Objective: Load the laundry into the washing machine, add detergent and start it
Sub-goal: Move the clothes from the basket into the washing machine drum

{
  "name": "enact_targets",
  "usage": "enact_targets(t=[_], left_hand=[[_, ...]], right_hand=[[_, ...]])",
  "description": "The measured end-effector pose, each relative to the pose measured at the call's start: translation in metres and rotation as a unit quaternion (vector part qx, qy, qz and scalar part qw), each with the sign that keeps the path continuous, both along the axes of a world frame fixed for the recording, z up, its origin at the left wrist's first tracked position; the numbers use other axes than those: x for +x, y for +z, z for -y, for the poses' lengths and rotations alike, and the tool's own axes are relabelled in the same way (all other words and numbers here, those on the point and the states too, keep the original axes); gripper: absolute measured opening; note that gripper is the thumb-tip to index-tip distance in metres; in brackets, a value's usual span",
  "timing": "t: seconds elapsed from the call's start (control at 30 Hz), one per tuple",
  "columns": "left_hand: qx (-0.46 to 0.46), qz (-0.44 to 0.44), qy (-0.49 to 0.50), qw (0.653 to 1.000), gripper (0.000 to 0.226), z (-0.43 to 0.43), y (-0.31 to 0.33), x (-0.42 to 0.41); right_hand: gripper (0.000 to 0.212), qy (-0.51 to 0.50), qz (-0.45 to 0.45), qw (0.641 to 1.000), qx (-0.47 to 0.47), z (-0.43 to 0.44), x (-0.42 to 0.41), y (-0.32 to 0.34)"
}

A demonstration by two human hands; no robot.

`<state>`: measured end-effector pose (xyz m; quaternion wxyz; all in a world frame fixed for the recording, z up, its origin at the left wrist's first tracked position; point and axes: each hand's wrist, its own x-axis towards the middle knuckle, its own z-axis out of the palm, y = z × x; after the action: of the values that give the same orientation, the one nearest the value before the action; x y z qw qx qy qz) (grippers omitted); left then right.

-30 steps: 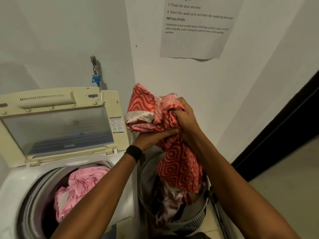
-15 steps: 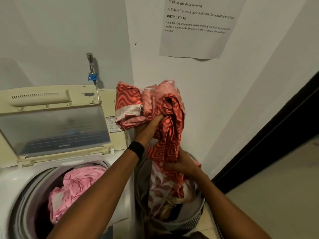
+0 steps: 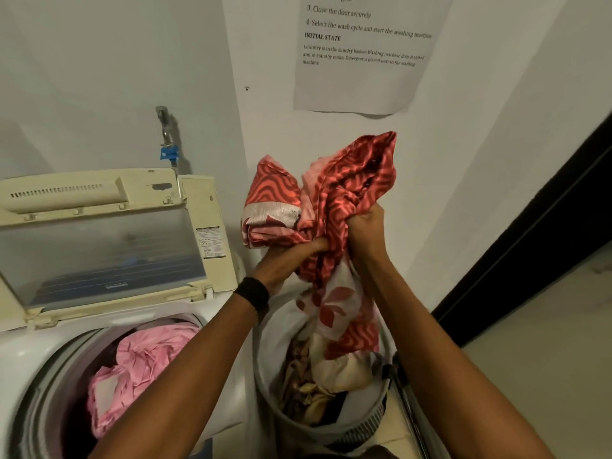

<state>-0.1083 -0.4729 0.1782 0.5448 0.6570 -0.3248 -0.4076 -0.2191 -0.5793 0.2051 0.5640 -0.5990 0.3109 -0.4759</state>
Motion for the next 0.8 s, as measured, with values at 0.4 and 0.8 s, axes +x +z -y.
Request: enact_targets(t=[0.4, 0.8], left_hand=[[-0.019, 0.047, 0.11, 0.993, 0.112, -0.007, -0.007, 0.001], [-0.041, 0.015, 0.201, 0.979, 0.091, -0.057, 0.009, -0.005]], right_hand=[[0.033, 0.129, -0.034, 0.991, 0.032, -0.009, 0.001, 0.018], [0.044, 0.275, -0.176, 0.939, -0.108, -0.041, -0.005, 0.01]])
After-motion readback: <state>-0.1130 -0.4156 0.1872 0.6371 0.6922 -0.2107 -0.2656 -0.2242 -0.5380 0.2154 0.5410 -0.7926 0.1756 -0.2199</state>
